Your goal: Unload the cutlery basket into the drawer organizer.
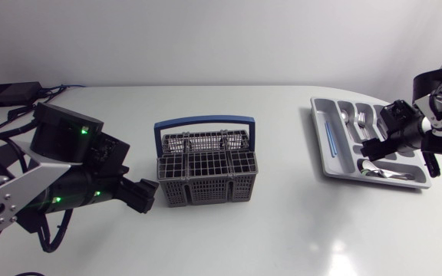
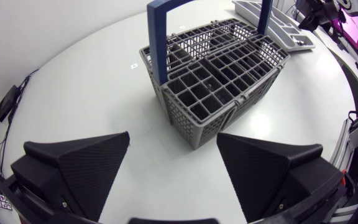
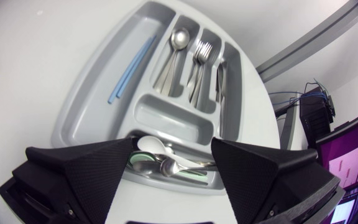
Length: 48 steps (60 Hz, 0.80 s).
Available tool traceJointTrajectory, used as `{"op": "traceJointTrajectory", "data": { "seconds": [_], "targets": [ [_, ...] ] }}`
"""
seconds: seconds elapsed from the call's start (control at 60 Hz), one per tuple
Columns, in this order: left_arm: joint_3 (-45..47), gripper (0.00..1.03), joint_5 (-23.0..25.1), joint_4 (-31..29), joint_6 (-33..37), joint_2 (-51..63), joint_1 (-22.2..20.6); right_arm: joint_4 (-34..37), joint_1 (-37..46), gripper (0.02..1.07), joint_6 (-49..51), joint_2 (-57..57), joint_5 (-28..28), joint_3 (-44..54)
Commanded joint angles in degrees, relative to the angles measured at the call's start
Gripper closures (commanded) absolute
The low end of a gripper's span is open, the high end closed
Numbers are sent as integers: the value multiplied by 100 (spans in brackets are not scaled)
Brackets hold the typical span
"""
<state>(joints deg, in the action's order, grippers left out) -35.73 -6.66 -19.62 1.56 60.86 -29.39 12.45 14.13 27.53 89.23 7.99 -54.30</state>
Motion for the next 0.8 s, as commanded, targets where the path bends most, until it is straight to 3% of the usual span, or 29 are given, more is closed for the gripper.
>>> {"op": "traceJointTrajectory", "data": {
  "seconds": [0.0,0.233,0.783],
  "targets": [
    [224,5,-117,-42,37,-127,12,-129,-103,6,-134,-363,-166,298],
    [321,5,-231,-104,125,-408,311,-331,-358,6,-345,-1039,-570,825],
    [716,4,-284,-113,556,-962,1146,-964,-982,6,-793,-3105,-553,2231]
  ]
}}
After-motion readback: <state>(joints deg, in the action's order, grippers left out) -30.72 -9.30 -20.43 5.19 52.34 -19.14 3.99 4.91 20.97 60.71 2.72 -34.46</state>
